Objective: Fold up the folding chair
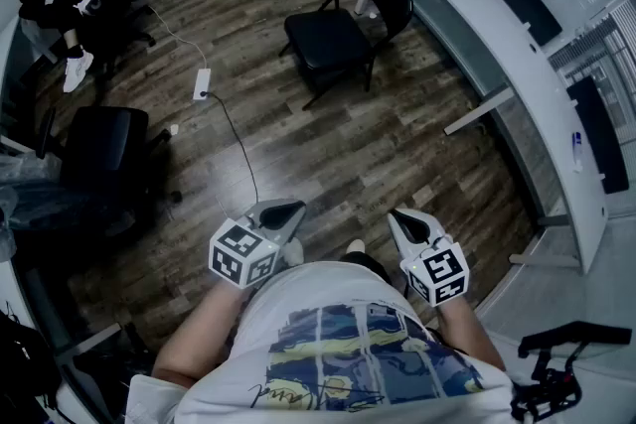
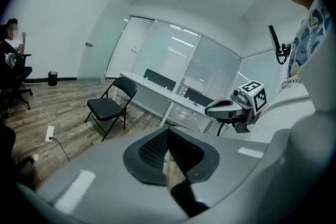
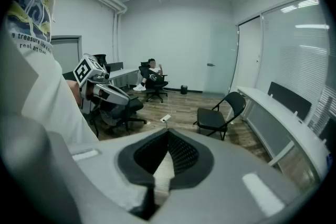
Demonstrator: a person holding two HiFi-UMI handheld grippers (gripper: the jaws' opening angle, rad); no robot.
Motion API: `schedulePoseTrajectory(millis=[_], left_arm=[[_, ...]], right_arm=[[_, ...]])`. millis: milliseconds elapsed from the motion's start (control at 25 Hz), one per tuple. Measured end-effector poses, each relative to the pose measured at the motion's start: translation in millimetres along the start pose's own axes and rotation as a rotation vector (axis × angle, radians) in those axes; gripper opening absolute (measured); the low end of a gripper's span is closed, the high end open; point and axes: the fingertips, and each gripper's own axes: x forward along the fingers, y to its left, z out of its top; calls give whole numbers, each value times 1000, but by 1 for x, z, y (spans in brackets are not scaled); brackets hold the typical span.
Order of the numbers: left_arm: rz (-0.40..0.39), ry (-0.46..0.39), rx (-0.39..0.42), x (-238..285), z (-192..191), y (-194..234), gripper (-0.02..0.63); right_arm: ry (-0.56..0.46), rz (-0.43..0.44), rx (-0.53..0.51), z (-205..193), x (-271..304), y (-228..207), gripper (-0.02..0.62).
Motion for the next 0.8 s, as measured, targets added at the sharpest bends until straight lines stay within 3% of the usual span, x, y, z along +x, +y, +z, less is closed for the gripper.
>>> schedulePoseTrajectory(millis=[800], left_arm=[[19, -15, -2, -10, 5, 9, 3]], right_arm=[[-23, 11, 19, 12, 16, -1, 3]])
